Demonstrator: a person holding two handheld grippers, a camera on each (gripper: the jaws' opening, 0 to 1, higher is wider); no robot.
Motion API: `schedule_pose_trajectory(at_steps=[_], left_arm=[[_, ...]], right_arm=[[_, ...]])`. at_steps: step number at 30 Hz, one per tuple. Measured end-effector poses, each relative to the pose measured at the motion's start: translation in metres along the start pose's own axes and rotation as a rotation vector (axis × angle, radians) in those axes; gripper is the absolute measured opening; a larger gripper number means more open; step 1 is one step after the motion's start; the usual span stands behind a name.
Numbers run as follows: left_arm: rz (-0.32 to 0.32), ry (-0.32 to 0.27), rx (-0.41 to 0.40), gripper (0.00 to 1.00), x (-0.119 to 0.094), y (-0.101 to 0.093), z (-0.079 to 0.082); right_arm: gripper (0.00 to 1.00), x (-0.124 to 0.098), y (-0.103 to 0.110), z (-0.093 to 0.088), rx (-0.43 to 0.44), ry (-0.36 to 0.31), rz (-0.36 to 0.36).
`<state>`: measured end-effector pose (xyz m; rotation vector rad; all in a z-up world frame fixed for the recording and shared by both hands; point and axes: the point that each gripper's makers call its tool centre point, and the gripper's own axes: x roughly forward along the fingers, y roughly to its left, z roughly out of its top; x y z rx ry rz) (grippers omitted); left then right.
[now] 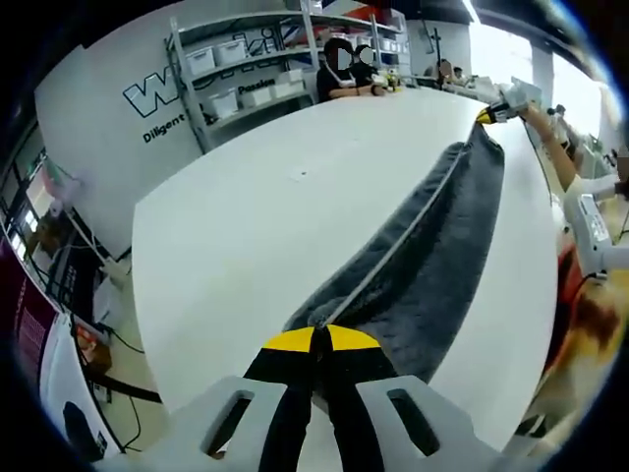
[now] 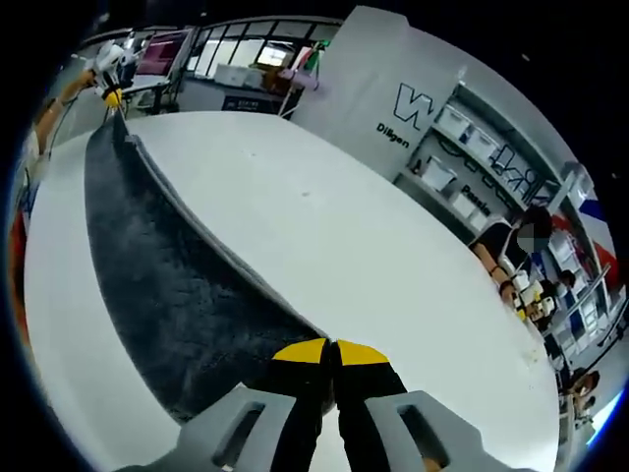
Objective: Fold the towel on the table until its edges align and the towel forms a compact rectangular stack.
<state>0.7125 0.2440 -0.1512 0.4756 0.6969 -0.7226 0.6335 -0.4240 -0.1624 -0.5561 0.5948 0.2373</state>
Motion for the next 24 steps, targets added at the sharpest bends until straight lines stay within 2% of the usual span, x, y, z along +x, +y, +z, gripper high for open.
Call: schedule_pose_trajectory(at_steps=[13, 24], left_arm=[[-0.003, 0.005, 0.001, 0.02, 0.006, -0.002, 0.001], [-0.030, 0.035, -0.005, 0.02, 0.017, 0.000, -0.002]], right_arm=[[0.00, 0.010, -0.002, 0.004, -0.005, 0.008, -0.002], [0.00, 0.020, -0.004, -0.002, -0.005, 0.029, 0.003]])
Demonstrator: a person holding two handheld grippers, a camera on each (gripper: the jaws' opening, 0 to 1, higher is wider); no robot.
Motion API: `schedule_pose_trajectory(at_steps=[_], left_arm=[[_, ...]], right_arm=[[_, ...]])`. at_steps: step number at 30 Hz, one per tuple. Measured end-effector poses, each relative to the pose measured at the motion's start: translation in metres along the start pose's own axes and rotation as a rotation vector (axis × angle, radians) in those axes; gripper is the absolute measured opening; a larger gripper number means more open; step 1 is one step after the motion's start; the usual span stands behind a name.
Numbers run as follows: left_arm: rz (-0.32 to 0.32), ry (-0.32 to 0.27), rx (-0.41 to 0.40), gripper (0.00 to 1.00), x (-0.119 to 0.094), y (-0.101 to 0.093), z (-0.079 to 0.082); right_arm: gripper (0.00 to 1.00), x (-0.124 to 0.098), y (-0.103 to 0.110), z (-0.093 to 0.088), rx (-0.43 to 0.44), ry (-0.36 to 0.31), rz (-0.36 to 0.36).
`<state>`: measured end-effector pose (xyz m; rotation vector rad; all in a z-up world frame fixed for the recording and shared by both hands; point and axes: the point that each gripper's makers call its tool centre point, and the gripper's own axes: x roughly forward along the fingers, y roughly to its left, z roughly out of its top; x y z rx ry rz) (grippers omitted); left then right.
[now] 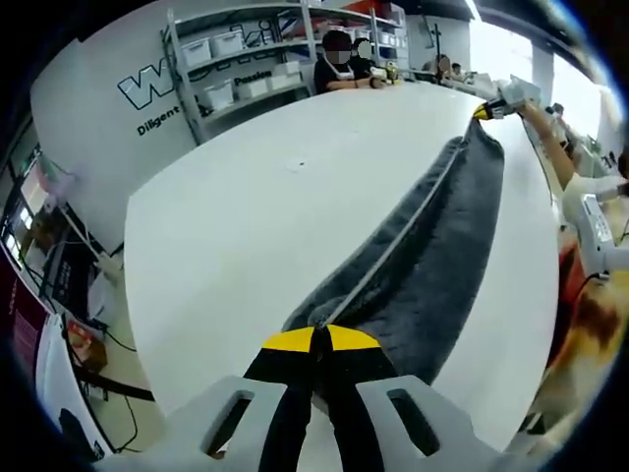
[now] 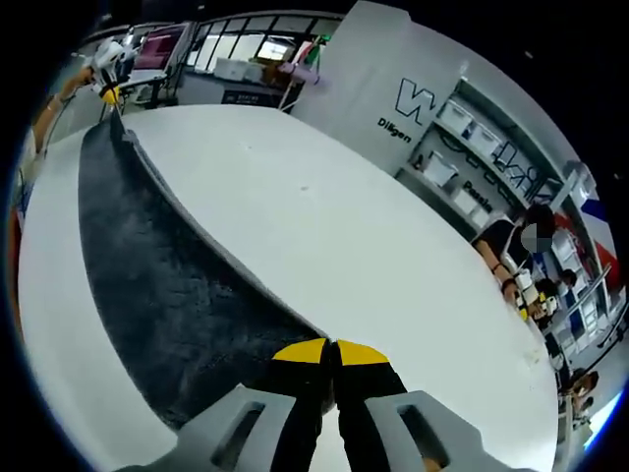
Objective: Fold the towel on the table until its edges align and the towel forms a compact rectangular stack.
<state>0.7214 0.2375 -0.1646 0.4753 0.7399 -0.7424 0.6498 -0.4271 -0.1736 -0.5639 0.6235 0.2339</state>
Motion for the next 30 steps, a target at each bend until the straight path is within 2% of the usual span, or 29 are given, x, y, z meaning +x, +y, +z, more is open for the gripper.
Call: schedule_pose_trajectory(at_steps=[5, 16, 24, 30], left_arm=[[-0.013, 0.015, -0.006, 0.02, 0.007, 0.001, -0.001], [-0.061, 0.086, -0.029, 0.02, 0.035, 0.007, -0.012], [-0.049, 0.132, -0.019, 0.02, 0.053, 0.007, -0.019], [-0.030, 0.119, -0.027, 0.04, 0.059, 0.012, -0.018]], right_arm=[[0.00, 0.004, 0.000, -0.002, 0.003, 0.005, 0.007], [0.00, 0.034, 0.004, -0.018, -0.034, 0.076, 0.023], [0.00, 0.055, 0.011, -0.024, -0.083, 0.123, 0.016], [0.00, 0.062, 0.013, -0.026, -0.096, 0.132, 0.012]])
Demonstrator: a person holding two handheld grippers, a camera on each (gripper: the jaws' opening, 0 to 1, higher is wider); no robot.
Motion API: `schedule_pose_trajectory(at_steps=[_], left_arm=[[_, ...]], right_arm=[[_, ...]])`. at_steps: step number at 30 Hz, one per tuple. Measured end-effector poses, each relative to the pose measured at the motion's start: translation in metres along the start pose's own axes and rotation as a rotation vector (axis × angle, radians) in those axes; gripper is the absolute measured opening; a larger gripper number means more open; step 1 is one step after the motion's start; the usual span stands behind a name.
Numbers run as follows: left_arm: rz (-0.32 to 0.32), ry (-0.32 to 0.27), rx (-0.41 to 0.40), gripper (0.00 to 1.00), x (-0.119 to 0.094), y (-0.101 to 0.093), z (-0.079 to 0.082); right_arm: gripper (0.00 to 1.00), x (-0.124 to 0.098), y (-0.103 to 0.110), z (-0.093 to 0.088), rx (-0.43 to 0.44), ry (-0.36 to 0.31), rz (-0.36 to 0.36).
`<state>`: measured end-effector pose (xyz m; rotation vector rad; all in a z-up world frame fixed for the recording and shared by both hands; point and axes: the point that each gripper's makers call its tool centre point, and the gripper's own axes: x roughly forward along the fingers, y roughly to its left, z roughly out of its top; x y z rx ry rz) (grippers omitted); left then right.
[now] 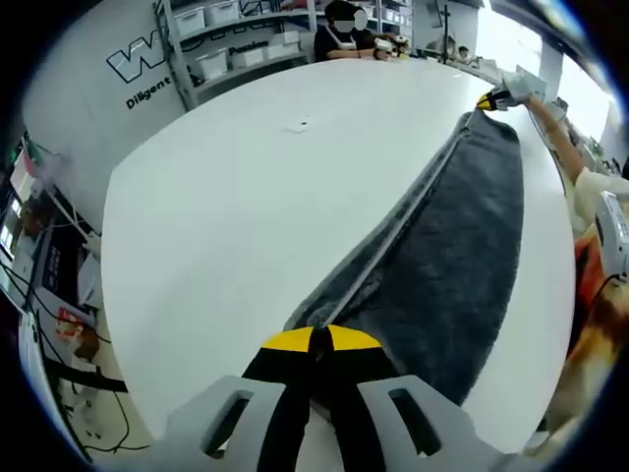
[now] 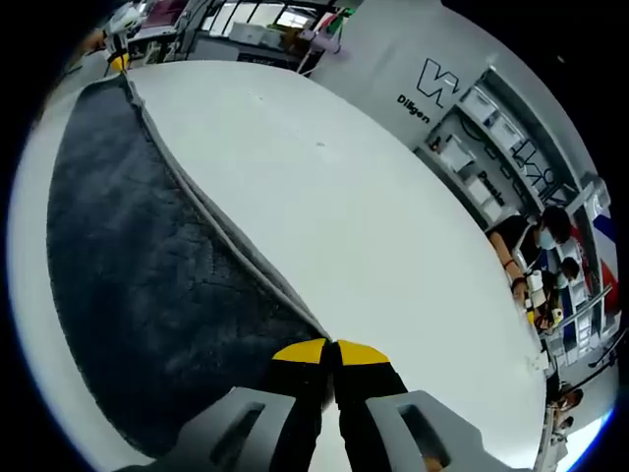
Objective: Fold the towel on the table until its edges align and the towel forms a compact rectangular stack.
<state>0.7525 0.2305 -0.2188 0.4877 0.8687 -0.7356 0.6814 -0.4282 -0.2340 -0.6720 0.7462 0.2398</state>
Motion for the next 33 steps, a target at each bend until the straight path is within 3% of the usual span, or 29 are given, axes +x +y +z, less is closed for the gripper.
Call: schedule_pose_trajectory(at_steps=[4, 11, 16, 20, 24, 27, 33], left_arm=[[0.009, -0.008, -0.001, 0.06, 0.005, 0.000, 0.000], [0.056, -0.026, -0.012, 0.14, 0.005, 0.004, -0.004], [0.071, -0.033, -0.044, 0.27, 0.003, 0.004, -0.008], [0.087, -0.054, -0.040, 0.27, -0.003, 0.003, -0.009], [0.130, -0.080, -0.016, 0.32, -0.014, 0.004, -0.007], [0.160, -0.084, -0.008, 0.38, -0.019, 0.005, -0.009], [0.194, -0.102, -0.036, 0.63, -0.031, 0.005, -0.016]], right_arm=[[0.02, 0.004, 0.004, -0.002, 0.004, 0.001, 0.008], [0.18, 0.002, -0.002, 0.001, 0.021, -0.036, -0.031], [0.31, -0.004, -0.014, 0.000, 0.048, -0.041, -0.093], [0.41, -0.011, -0.018, 0.002, 0.108, -0.078, -0.114], [0.47, -0.016, -0.016, -0.002, 0.126, -0.070, -0.125], [0.61, -0.020, -0.018, -0.003, 0.156, -0.074, -0.140], [0.91, -0.032, -0.027, -0.009, 0.202, -0.071, -0.203]])
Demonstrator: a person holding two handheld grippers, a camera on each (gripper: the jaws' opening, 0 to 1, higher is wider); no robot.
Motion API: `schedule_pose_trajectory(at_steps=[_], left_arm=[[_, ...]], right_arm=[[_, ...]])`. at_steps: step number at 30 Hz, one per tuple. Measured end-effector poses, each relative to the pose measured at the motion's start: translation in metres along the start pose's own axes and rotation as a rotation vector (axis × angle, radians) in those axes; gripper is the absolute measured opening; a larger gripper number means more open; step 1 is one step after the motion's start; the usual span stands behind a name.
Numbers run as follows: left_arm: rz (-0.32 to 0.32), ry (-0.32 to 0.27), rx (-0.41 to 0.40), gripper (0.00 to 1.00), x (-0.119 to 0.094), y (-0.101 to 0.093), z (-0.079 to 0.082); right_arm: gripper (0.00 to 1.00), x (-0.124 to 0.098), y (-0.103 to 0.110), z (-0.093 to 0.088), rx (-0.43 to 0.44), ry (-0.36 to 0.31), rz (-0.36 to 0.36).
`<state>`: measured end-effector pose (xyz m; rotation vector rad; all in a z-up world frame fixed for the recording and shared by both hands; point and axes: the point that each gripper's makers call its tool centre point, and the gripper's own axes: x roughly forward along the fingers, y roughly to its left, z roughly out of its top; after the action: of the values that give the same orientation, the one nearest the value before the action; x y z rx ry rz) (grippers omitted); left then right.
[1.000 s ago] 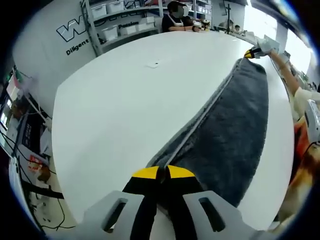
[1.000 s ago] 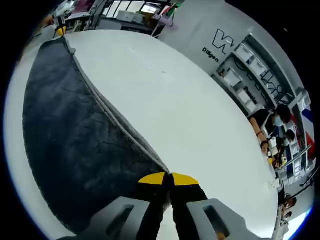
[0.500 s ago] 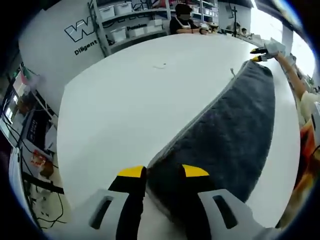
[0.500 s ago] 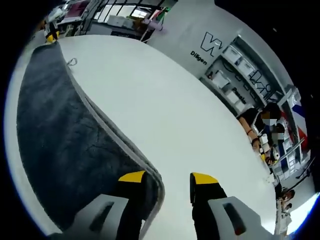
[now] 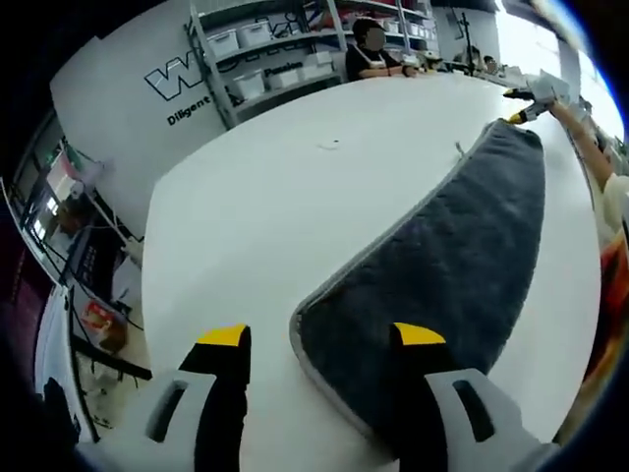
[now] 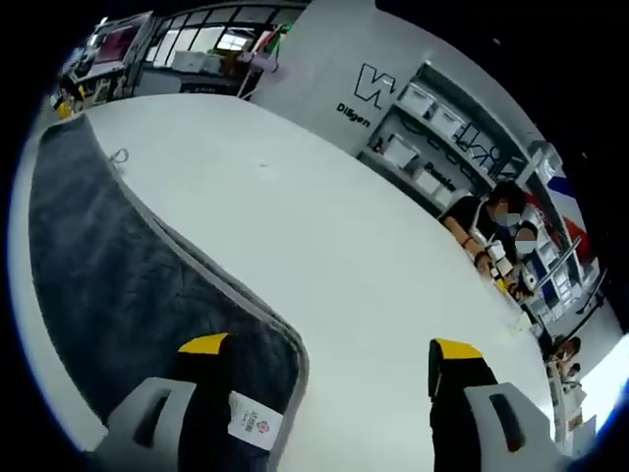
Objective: Fold the towel on the table until its edges align and the towel forms a compact rectangular stack.
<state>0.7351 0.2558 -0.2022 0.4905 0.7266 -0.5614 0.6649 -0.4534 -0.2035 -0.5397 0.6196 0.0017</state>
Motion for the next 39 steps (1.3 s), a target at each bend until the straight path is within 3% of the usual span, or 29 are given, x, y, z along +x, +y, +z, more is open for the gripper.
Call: schedule_pose_trajectory(at_steps=[3, 9, 17, 19, 24, 29, 33, 39], left_arm=[[0.006, -0.007, -0.022, 0.72, -0.008, 0.000, -0.008], [0.011, 0.042, 0.001, 0.72, -0.022, -0.009, -0.036], [0.002, 0.002, -0.020, 0.72, -0.048, -0.025, -0.051], [0.004, -0.005, -0.027, 0.72, -0.054, -0.029, -0.055], [0.003, -0.023, -0.047, 0.71, -0.061, -0.038, -0.065], [-0.026, -0.054, -0.058, 0.69, -0.068, -0.051, -0.070], [-0.042, -0.094, -0.083, 0.69, -0.073, -0.056, -0.072], [-0.056, -0.132, -0.131, 0.69, -0.075, -0.059, -0.080]], right_arm=[[0.99, -0.007, -0.005, -0.003, 0.018, -0.001, -0.017], [0.99, -0.031, 0.001, -0.015, 0.015, 0.002, 0.009], [0.98, -0.061, 0.012, -0.033, 0.048, -0.015, 0.057], [0.92, -0.066, 0.011, -0.037, 0.060, -0.015, 0.051], [0.64, -0.073, 0.010, -0.053, 0.147, -0.009, 0.053], [0.36, -0.073, 0.024, -0.069, 0.213, -0.001, 0.130], [0.32, -0.070, 0.039, -0.080, 0.238, 0.016, 0.205], [0.26, -0.060, 0.048, -0.095, 0.320, 0.033, 0.261]])
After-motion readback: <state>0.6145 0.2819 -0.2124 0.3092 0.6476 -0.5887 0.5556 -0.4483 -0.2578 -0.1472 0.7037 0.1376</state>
